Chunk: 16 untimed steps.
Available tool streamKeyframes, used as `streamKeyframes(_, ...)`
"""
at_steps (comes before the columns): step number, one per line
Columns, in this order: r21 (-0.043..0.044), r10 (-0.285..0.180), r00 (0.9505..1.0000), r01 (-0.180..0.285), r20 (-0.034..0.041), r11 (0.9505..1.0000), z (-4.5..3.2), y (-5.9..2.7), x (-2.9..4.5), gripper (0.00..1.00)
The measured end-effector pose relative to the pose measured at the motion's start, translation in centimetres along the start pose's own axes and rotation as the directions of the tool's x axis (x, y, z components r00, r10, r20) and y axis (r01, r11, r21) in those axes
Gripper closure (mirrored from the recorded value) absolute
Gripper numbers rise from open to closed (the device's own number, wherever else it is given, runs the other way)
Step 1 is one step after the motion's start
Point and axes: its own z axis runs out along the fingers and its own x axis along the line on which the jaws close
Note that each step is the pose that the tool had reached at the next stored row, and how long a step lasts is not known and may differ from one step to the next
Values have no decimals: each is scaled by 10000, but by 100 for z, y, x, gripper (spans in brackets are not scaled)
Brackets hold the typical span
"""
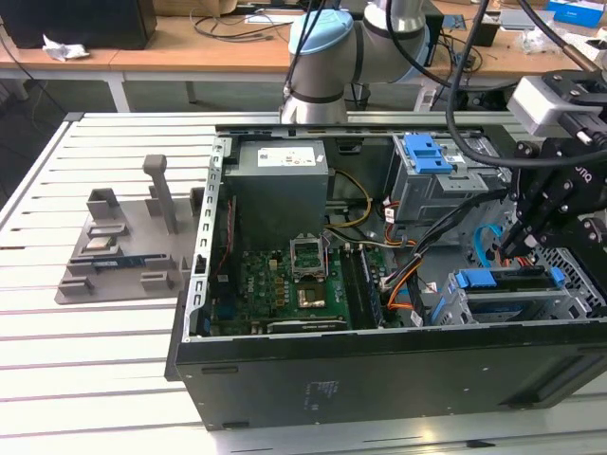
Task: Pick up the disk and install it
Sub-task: 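Insert the second disk wire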
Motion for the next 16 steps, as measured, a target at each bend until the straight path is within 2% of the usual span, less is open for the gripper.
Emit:
streamKeyframes(8, 0, 22, 10000, -22, 1, 10000, 47, -9, 107, 84)
streamKeyframes(16, 8, 222, 9998, -222, 11, 9998, 67, -38, 142, 84)
